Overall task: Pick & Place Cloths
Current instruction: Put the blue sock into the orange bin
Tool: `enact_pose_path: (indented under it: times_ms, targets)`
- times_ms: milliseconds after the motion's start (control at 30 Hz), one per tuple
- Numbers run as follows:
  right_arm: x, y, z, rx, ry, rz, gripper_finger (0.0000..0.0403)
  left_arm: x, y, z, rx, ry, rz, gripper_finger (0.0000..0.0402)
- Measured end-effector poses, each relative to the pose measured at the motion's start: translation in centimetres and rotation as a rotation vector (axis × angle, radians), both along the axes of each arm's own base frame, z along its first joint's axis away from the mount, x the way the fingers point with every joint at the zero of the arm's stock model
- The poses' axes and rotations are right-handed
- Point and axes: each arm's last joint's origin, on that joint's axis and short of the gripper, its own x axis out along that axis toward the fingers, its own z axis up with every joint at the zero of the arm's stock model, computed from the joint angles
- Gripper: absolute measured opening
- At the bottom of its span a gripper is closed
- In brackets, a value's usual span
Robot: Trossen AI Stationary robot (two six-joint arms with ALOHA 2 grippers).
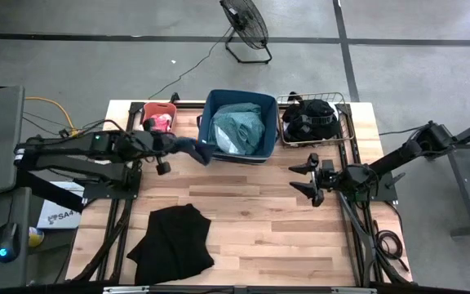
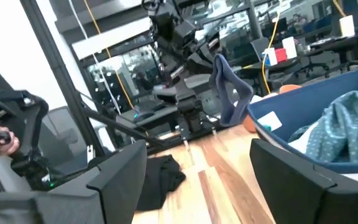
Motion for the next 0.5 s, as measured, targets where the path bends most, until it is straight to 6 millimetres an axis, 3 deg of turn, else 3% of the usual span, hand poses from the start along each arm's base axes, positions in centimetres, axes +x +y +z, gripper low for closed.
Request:
enact_pose_path:
  times_ms: [300, 500]
  targets:
    - [-0.8, -0.3, 0.4, -0.032, -0.026, -0.015, 0.0279, -2.7, 1.8, 1.1, 0.054, -0.078, 0.187, 0.0005]
    - [-0.9, -0.4, 0.3, -0.038, -0.002, -0.019, 0.0279, -3.4, 3.3, 1.1, 0.101, -0.059, 0.383, 0.0005]
